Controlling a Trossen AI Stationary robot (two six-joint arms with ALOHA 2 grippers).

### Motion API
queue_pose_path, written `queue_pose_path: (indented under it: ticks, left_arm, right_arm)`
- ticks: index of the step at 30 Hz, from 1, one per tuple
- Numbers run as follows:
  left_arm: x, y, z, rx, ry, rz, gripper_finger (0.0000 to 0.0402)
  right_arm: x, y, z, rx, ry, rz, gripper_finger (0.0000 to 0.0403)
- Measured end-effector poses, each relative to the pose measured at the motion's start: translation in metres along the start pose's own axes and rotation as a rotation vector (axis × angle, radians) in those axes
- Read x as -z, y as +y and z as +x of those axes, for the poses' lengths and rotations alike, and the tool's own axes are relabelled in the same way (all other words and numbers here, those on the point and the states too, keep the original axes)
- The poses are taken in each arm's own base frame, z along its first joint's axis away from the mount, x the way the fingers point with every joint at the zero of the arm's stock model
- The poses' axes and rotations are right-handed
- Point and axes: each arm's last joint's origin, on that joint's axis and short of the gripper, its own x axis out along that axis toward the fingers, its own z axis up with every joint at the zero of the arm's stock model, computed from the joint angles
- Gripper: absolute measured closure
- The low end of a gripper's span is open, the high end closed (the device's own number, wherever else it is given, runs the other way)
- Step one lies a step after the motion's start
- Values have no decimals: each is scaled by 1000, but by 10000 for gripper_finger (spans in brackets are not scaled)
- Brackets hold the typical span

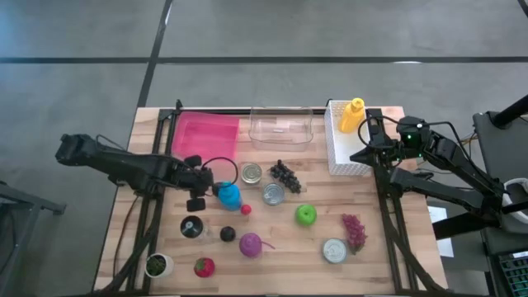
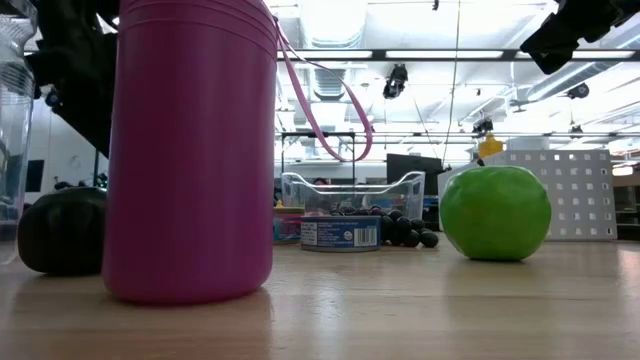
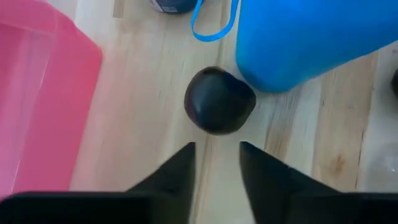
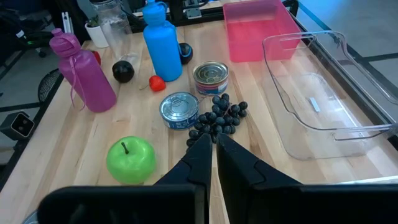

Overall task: Pick & Place Food Item
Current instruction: Put the top plum into the pink bin

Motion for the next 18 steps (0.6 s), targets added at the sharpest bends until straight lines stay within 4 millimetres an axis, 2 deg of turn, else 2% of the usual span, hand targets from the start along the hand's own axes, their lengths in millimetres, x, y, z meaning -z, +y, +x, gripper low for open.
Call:
queue_pose_path:
  ticks: [7, 11, 15, 18]
  left_arm:
    - [-8, -3, 6, 27, -102, -25, 135]
    - [-9, -3, 10, 25, -100, -42, 71]
    - [-12, -2, 17, 9, -69, -75, 24]
    - [-16, 0, 29, -11, -31, -82, 5]
  right_arm:
    - [0, 0, 0, 0, 0, 0, 381]
    - [0, 0, 0, 0, 0, 0, 381]
    - [0, 0, 0, 0, 0, 0, 381]
    - [0, 0, 0, 0, 0, 0, 381]
